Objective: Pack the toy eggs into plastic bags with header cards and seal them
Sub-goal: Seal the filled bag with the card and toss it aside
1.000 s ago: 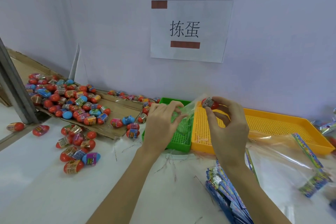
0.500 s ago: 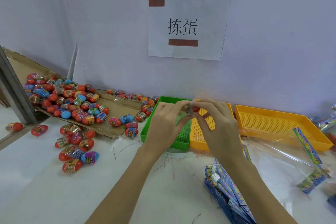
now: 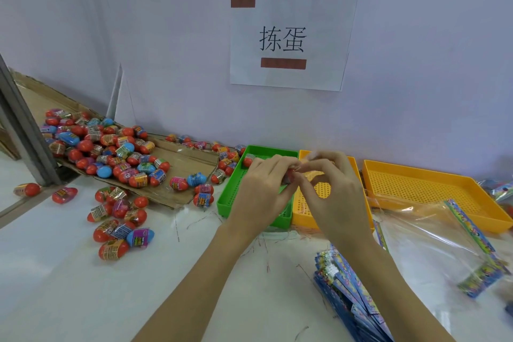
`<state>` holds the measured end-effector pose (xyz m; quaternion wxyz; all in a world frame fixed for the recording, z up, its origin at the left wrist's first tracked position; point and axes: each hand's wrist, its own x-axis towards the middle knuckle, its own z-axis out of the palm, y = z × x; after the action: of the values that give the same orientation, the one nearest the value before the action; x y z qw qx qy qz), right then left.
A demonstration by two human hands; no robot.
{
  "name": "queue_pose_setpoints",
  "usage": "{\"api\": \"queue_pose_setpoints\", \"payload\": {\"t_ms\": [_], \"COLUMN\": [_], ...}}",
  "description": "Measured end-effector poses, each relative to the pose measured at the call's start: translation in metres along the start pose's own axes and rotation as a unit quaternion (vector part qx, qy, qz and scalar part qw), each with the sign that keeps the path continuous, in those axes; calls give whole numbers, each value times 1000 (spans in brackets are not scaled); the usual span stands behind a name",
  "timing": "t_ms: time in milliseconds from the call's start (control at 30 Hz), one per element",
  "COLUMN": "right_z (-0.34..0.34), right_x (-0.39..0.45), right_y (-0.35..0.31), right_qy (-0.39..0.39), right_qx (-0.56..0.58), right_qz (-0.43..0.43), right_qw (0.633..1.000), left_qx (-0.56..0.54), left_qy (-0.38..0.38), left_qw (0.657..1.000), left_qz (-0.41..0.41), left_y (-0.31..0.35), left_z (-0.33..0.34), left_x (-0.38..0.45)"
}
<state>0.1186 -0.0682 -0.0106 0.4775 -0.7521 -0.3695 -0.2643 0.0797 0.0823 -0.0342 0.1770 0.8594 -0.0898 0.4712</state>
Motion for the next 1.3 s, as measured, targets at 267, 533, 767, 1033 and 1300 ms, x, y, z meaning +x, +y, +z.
{"api": "queue_pose_setpoints", "payload": {"t_ms": [267, 533, 767, 1033, 1300], "right_z": [8, 23, 87, 145, 119], "right_x": [-7, 6, 64, 79, 67], "right_y": [2, 4, 41, 49, 40], "right_qy": [-76, -22, -196, -324, -124], "right_qx": [48, 76, 3, -98, 8], "right_qz": [43, 67, 224, 104, 189], "right_qw": [995, 995, 955, 935, 974], "left_qx": [-23, -117, -194, -204, -221], "left_qy": [7, 92, 226, 280, 252], "left_qw": [999, 941, 840, 797, 821], "left_qz": [-27, -303, -454, -495, -462], "left_y": [-1, -27, -47, -65, -61], "left_z": [0, -10, -19, -24, -25], "left_x": [-1, 2, 4, 1, 3]}}
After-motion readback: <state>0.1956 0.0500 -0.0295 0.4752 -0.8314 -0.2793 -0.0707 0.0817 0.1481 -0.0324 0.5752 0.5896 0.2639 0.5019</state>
